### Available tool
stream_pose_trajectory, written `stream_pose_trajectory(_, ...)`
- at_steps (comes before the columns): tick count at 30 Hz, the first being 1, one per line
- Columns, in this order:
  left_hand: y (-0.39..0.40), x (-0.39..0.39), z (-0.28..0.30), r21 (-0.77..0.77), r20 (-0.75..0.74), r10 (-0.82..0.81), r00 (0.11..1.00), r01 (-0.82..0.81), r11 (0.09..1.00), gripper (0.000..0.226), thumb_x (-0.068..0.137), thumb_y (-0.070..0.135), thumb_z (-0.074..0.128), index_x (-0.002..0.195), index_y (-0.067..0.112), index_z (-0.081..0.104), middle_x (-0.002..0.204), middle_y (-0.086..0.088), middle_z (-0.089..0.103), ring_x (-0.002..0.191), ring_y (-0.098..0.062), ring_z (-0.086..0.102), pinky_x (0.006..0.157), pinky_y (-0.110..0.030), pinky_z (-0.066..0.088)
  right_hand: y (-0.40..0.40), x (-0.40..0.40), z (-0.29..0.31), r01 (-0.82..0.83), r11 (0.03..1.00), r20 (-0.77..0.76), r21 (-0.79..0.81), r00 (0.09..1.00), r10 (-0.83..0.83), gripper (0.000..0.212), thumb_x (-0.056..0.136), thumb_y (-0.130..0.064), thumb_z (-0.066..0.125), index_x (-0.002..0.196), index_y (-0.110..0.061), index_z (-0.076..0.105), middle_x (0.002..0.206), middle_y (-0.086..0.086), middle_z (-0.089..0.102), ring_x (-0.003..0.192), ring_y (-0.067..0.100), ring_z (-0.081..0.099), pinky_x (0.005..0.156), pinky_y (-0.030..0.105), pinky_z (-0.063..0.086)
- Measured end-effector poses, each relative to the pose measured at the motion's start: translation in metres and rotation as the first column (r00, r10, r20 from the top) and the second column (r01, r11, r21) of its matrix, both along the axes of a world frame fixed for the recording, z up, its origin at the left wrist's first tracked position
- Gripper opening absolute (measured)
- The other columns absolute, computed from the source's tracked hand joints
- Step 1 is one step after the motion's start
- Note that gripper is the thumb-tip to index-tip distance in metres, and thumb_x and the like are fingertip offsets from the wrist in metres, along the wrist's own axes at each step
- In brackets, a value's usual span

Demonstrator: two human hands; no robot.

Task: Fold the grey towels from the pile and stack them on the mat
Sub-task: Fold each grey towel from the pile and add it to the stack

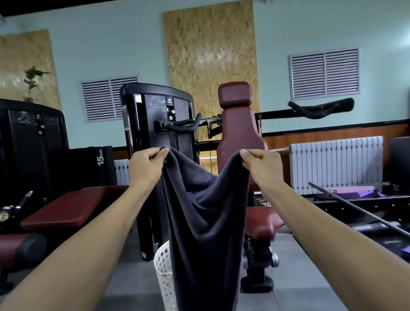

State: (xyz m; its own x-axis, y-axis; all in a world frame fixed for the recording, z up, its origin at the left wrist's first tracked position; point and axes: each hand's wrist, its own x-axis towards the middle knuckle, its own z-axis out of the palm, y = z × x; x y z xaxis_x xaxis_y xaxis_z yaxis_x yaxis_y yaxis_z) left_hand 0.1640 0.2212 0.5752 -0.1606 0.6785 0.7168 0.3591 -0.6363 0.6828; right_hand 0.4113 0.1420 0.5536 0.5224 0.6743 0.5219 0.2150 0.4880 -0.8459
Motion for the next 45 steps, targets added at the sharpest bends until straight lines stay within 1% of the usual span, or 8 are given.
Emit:
stream_pose_trajectory(4, -0.036, -0.003, -0.012, 0.009, 0.017, 0.001, 1.0, -0.001, 1.0, 0.016, 0.094, 0.021, 0.066, 0.099, 0.011, 0.077, 0.081, -0.001, 0.073, 0.07, -0.007, 0.067, 0.07, -0.013, 0.053, -0.029, -0.003, -0.007, -0.027, 0.999, 0.008, -0.021, 1.0, 0.027, 0.022, 0.089, -0.023, 0.072, 0.07, -0.034, 0.072, 0.08, -0.009, 0.074, 0.084, 0.011, 0.072, 0.09, 0.035, 0.058)
stream_pose_trajectory(7, -0.069, -0.012, -0.024, -0.055, 0.005, -0.038, 0.999, 0.038, 0.998, 0.012, 0.094, 0.023, 0.065, 0.088, 0.023, 0.074, 0.078, -0.001, 0.074, 0.063, -0.009, 0.068, 0.069, -0.02, 0.055, -0.061, -0.005, -0.02, -0.046, 0.997, 0.039, -0.065, 0.998, 0.049, 0.023, 0.09, -0.023, 0.072, 0.069, -0.033, 0.073, 0.078, -0.009, 0.074, 0.083, 0.011, 0.073, 0.09, 0.038, 0.058)
stream_pose_trajectory(15, -0.184, -0.042, -0.111, -0.173, -0.434, 0.004, 0.901, -0.088, 0.981, 0.03, 0.092, 0.024, 0.067, 0.067, 0.007, 0.069, 0.05, 0.004, 0.053, 0.042, -0.002, 0.046, 0.048, -0.015, 0.034, -0.165, -0.034, -0.109, 0.031, 0.965, 0.22, -0.259, 0.975, 0.028, 0.016, 0.094, -0.025, 0.065, 0.085, -0.02, 0.078, 0.075, 0.001, 0.073, 0.073, 0.016, 0.07, 0.071, 0.028, 0.056)
stream_pose_trajectory(23, -0.222, -0.04, -0.146, -0.125, -0.267, -0.046, 0.963, 0.013, 0.992, 0.025, 0.093, 0.022, 0.065, 0.074, 0.008, 0.073, 0.064, 0.001, 0.066, 0.054, 0.001, 0.05, 0.057, -0.016, 0.039, -0.207, -0.052, -0.129, 0.158, 0.976, 0.353, -0.147, 0.93, -0.097, 0.019, 0.095, -0.032, 0.063, 0.091, -0.021, 0.077, 0.08, -0.011, 0.069, 0.079, 0.008, 0.063, 0.069, 0.022, 0.043)
stream_pose_trajectory(29, -0.231, -0.032, -0.204, -0.358, -0.027, -0.193, 0.981, 0.171, 0.918, 0.023, 0.092, 0.023, 0.069, 0.079, 0.005, 0.075, 0.054, 0.014, 0.061, 0.051, 0.002, 0.049, 0.054, -0.02, 0.043, -0.209, -0.044, -0.18, 0.049, 0.969, 0.394, -0.242, 0.918, 0.052, 0.016, 0.093, -0.027, 0.066, 0.089, -0.017, 0.078, 0.079, -0.011, 0.071, 0.073, 0.002, 0.064, 0.067, 0.018, 0.048)
stream_pose_trajectory(35, -0.225, -0.031, -0.307, -0.614, -0.176, -0.183, 0.967, 0.038, 0.789, 0.018, 0.088, 0.021, 0.071, 0.076, 0.007, 0.072, 0.065, -0.002, 0.067, 0.058, -0.012, 0.054, 0.06, -0.029, 0.048, -0.203, -0.041, -0.281, -0.003, 0.858, 0.375, -0.514, 0.899, 0.228, 0.021, 0.092, -0.024, 0.067, 0.073, -0.017, 0.073, 0.061, -0.011, 0.063, 0.054, -0.005, 0.053, 0.05, 0.012, 0.035)
stream_pose_trajectory(39, -0.21, -0.031, -0.364, -0.695, -0.421, -0.294, 0.858, -0.097, 0.712, 0.017, 0.089, 0.026, 0.069, 0.08, 0.012, 0.067, 0.072, -0.006, 0.071, 0.063, -0.018, 0.064, 0.063, -0.026, 0.052, -0.187, -0.037, -0.351, -0.034, 0.723, 0.291, -0.69, 0.902, 0.32, 0.018, 0.091, -0.024, 0.069, 0.082, -0.01, 0.077, 0.074, -0.007, 0.069, 0.064, -0.004, 0.057, 0.06, 0.012, 0.039)
stream_pose_trajectory(45, -0.163, -0.034, -0.446, -0.812, -0.469, -0.474, 0.745, -0.152, 0.563, 0.015, 0.093, 0.02, 0.064, 0.079, 0.017, 0.059, 0.061, -0.001, 0.062, 0.052, -0.017, 0.063, 0.055, -0.023, 0.048, -0.145, -0.031, -0.452, -0.016, 0.566, 0.228, -0.824, 0.906, 0.357, 0.016, 0.089, -0.019, 0.071, 0.08, -0.007, 0.076, 0.059, -0.016, 0.066, 0.056, -0.004, 0.056, 0.06, 0.014, 0.039)
